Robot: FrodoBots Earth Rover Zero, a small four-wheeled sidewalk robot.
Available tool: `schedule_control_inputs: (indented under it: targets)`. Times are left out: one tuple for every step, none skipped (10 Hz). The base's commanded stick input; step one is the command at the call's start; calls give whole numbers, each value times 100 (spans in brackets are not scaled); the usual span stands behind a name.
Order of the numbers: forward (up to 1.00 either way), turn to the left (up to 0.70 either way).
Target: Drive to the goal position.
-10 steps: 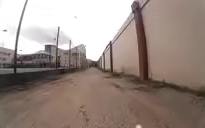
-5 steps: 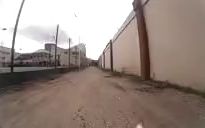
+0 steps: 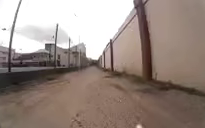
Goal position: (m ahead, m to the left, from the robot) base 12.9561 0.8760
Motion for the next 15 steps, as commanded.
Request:
schedule_control_inputs:
  targets:
    - [30, 0]
    - [30, 0]
    - [30, 0]
    - [30, 0]
    - [30, 0]
    - [30, 0]
    - [30, 0]
    - [30, 0]
    - [30, 0]
    - [30, 0]
    - [30, 0]
    - [30, 0]
    - [30, 0]
    - [30, 0]
    - [30, 0]
